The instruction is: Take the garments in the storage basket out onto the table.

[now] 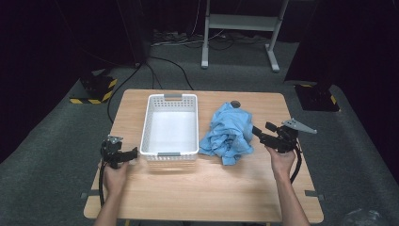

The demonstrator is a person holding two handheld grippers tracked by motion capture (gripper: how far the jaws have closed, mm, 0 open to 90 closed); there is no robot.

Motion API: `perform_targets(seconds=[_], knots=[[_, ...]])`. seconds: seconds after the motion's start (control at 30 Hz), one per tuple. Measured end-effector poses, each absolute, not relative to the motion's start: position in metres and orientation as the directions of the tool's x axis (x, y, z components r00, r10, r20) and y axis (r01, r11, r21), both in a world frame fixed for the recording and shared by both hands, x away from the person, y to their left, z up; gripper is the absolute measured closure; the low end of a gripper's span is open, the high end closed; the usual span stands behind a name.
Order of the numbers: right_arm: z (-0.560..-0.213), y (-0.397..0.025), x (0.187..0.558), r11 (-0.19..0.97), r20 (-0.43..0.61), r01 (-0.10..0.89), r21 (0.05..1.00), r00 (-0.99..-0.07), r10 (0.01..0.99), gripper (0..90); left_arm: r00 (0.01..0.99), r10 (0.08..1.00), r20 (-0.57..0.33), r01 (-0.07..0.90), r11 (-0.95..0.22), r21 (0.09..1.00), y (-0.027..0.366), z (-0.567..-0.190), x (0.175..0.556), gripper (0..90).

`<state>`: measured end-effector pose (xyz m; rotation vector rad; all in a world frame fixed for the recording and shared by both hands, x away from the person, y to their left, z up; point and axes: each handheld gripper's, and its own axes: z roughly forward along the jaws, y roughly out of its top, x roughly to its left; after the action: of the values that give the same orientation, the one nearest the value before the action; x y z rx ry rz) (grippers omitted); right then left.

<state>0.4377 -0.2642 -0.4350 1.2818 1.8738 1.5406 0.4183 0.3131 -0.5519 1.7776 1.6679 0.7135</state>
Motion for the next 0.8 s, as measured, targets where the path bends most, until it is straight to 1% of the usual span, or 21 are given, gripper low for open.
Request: perform_targets(seconds=[0.2, 0.8], knots=[[-0.435, -0.276, 0.434, -0.055, 0.256, 0.390, 0.919, -0.485, 0.836, 26.2, 0.069, 0.998, -0.013, 0.679, -0.037, 0.733, 0.313, -0.552, 0.418, 8.6], [-0.443, -0.300, 0.422, -0.085, 0.271, 0.392, 0.916, -0.448, 0.852, 26.3, 0.068, 0.998, -0.014, 0.679, -0.037, 0.733, 0.313, -0.552, 0.418, 8.6]])
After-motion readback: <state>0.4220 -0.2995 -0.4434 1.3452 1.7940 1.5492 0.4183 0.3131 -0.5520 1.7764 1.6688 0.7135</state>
